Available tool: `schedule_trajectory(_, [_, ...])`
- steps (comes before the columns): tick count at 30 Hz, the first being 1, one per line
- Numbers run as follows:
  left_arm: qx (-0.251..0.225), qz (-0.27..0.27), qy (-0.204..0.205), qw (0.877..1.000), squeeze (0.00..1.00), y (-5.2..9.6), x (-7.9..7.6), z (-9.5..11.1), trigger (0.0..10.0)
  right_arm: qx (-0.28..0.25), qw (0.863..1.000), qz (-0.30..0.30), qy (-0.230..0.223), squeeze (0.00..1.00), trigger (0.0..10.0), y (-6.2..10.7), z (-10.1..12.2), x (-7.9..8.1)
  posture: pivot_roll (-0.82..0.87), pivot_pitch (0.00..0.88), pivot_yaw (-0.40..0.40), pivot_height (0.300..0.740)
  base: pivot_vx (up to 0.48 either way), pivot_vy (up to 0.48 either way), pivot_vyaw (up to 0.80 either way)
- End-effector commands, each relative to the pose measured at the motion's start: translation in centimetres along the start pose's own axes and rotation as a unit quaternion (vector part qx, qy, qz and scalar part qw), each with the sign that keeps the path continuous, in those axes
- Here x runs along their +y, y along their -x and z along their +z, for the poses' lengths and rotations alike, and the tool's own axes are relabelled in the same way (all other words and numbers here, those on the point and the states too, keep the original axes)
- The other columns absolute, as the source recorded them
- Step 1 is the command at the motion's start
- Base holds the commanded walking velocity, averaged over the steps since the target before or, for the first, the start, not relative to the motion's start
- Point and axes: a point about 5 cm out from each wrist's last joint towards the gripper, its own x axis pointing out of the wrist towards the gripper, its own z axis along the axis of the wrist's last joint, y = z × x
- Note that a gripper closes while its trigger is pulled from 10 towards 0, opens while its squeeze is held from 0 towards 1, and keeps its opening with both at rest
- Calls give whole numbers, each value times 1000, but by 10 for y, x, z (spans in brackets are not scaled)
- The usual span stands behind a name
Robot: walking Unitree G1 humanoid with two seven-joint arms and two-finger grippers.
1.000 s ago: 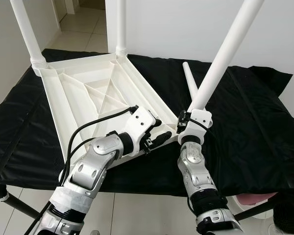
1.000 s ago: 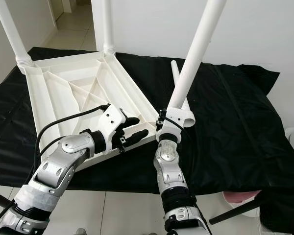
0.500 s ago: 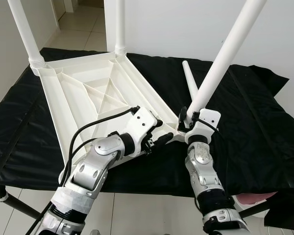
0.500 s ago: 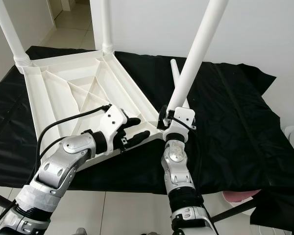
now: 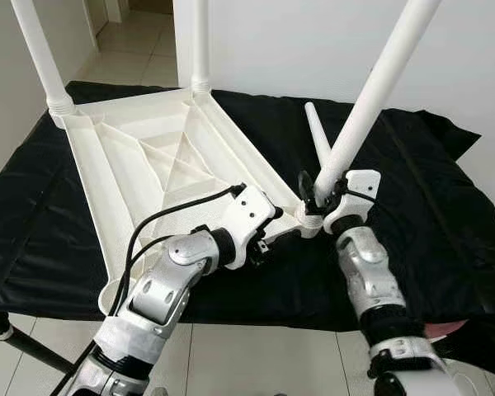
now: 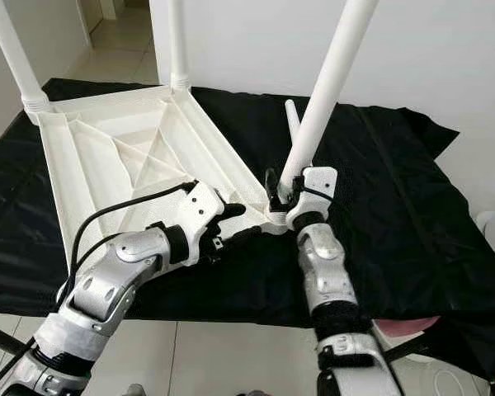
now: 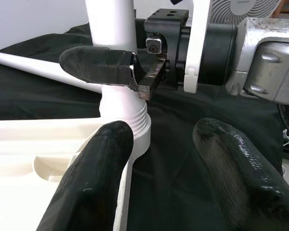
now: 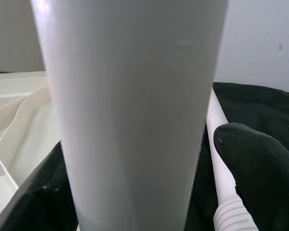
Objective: Building children table
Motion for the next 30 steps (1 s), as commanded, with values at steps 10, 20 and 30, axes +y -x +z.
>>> schedule_trajectory(10, [22,21,5,1000,0,-2,-10,-20,10000,33,990,133,23,0,10000,-5,1,-10,60,24,-93,740,0,0,0])
schedule_trajectory(20, [15,36,18,999,0,-5,-8,-22,10000,71,976,204,32,0,10000,-4,-9,-6,43,14,-90,740,0,0,0])
schedule_trajectory(30, [0,23,17,1000,0,-5,-13,-14,10000,99,974,202,31,0,7647,-7,-18,-14,48,0,-74,740,0,0,0])
